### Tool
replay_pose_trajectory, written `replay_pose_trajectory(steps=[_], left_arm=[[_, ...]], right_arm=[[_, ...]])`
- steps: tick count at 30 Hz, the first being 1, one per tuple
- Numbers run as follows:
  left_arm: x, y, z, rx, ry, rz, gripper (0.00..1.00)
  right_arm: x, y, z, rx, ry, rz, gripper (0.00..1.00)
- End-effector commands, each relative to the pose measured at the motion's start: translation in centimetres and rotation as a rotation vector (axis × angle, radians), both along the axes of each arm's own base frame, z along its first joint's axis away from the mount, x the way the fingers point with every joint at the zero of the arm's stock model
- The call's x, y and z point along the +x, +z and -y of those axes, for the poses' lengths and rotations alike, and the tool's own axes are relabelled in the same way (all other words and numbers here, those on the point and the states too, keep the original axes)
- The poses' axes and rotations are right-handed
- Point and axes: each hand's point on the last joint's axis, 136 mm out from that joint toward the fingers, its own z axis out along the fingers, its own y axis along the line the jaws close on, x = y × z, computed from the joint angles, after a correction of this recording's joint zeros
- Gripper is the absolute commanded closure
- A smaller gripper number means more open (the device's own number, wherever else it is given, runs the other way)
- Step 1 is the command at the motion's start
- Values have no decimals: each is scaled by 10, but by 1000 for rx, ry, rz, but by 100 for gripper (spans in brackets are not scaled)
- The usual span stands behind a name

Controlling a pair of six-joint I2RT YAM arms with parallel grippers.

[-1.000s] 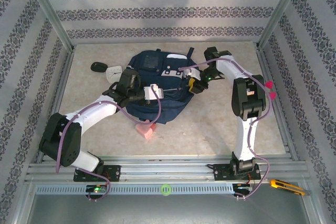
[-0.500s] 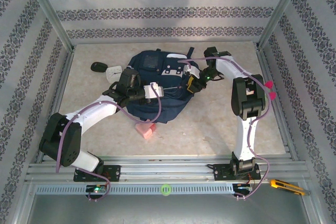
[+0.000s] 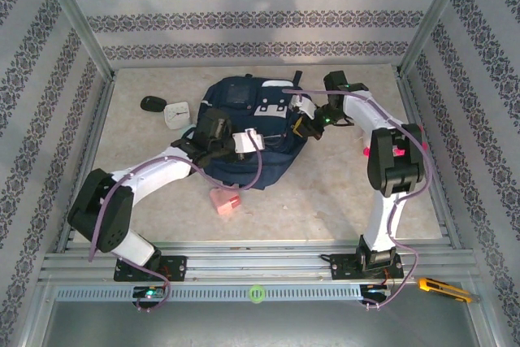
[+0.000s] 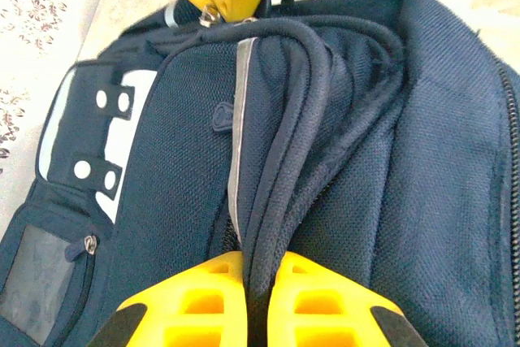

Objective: Pack the student bag

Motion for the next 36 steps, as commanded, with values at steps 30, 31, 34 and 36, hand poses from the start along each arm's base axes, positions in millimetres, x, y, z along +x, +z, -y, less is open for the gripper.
replay_pose_trajectory(steps=[30, 31, 34, 36], left_arm=[[3, 69, -2, -383, -5, 80, 100], [3, 70, -3, -391, -9, 82, 100], [0, 72, -3, -408, -28, 79, 100], [-2, 74, -2, -430, -36, 84, 100]], right_arm=[[-6, 22, 13, 41, -172, 69, 57], [-6, 22, 10, 52, -153, 77, 57], [-12, 23, -2, 94, -79, 95, 56], [-14, 23, -11, 122, -39, 114, 55]])
